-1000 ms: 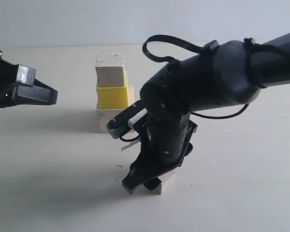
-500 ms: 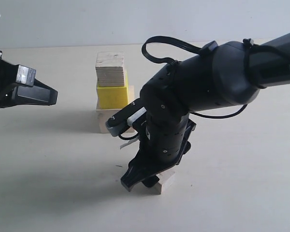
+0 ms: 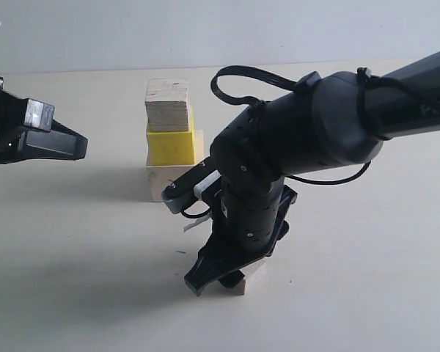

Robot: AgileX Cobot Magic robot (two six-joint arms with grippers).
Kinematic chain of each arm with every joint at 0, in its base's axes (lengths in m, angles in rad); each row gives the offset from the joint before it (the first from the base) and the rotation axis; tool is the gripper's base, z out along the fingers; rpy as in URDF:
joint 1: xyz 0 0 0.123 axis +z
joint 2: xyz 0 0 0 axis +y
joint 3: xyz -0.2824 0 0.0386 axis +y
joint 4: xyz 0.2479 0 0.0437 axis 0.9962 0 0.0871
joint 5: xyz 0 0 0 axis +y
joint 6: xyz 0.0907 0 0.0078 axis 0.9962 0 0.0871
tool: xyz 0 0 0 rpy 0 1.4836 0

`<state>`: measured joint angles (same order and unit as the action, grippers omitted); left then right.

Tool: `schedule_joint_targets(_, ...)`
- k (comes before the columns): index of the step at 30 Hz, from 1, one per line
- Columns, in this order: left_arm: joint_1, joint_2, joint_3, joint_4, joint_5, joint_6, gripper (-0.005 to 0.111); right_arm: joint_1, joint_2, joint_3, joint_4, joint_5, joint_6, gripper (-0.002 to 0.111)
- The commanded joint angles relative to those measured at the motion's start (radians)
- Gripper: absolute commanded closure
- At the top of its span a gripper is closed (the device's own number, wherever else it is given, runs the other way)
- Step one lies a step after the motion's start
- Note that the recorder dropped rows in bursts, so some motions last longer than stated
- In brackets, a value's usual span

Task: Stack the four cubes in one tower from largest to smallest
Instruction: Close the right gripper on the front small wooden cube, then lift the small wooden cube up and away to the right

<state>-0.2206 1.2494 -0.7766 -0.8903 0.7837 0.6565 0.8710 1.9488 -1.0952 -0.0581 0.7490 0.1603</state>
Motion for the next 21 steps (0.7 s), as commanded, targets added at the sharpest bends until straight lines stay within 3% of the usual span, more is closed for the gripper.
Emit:
schedule_joint_targets(1,0.002,-0.009,0.002,-0.008,0.005,0.015,0.107,0.002,0.000,0.002,-0.008,-0.006,0.000,0.058)
schedule_joint_targets(7,0.002,-0.009,0.002,-0.008,0.005,0.016,0.107,0.002,-0.002,0.002,-0.021,0.026,-0.006,0.108)
schedule_joint_targets(17,0.002,-0.009,0.002,-0.008,0.007,0.018,0.107,-0.007,-0.259,0.002,-0.174,0.089,-0.002,0.108)
schedule_joint_targets(21,0.002,-0.009,0.002,-0.008,0.007,0.020,0.107,-0.140,-0.435,0.052,-0.290,0.005,0.000,0.108)
